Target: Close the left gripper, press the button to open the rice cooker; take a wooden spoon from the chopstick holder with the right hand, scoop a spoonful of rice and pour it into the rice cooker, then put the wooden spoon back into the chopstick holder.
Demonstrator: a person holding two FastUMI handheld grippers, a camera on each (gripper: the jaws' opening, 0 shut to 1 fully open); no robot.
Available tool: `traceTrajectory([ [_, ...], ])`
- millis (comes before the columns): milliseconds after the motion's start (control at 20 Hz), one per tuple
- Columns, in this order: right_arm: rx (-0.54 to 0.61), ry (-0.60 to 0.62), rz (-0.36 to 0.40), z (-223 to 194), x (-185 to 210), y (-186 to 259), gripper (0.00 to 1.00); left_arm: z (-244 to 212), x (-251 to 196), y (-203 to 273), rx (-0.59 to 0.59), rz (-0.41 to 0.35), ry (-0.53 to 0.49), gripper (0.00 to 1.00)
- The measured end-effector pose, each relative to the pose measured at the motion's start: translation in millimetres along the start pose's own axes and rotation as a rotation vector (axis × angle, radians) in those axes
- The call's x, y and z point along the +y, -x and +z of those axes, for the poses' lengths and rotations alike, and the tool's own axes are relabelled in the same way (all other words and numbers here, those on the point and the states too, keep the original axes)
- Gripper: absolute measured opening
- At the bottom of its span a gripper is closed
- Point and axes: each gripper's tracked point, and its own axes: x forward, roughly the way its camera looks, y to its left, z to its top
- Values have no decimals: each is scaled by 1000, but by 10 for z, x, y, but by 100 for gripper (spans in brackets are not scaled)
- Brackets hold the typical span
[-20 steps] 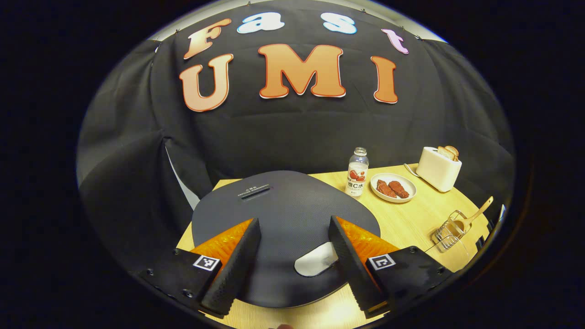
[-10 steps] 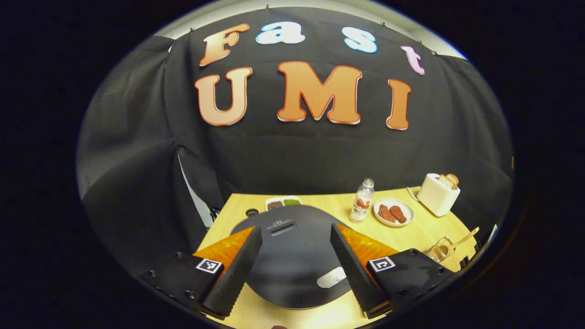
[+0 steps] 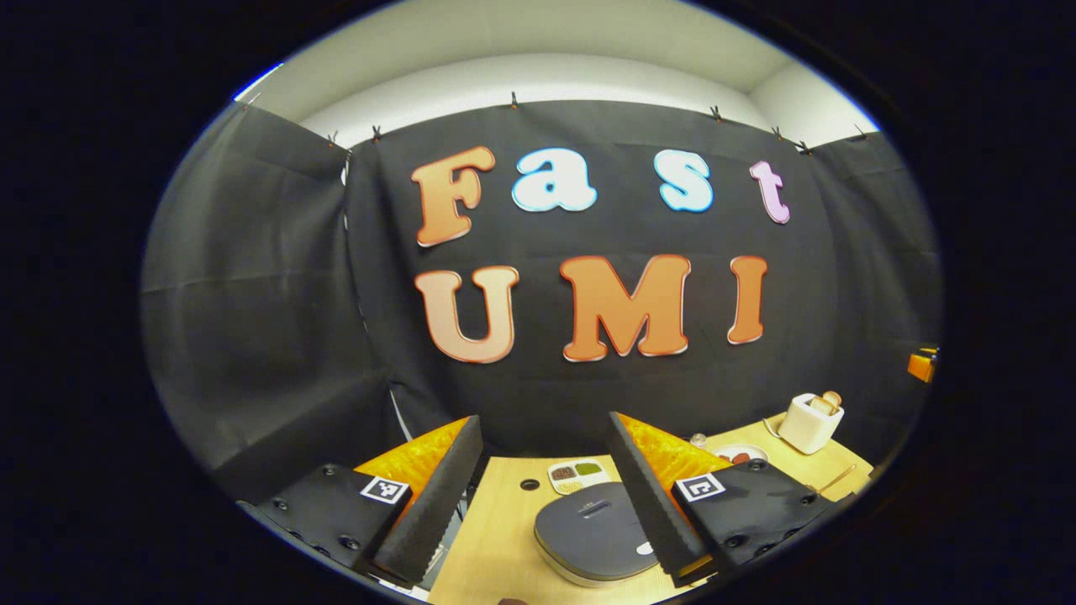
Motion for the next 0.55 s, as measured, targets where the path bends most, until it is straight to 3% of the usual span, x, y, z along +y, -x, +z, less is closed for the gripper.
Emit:
traceTrajectory([
  [200,-3,67,5,41,39,-16,95,450,400,374,-96,76,-21,100],
  [300,-16,77,11,76,78,-5,95,422,447,462,-98,83,-18,100],
  [350,-19,73,17,80,107,-6,100,405,451,477,-95,81,-14,100],
  [550,-21,55,31,68,170,-12,100,361,428,465,-87,65,-9,100],
])
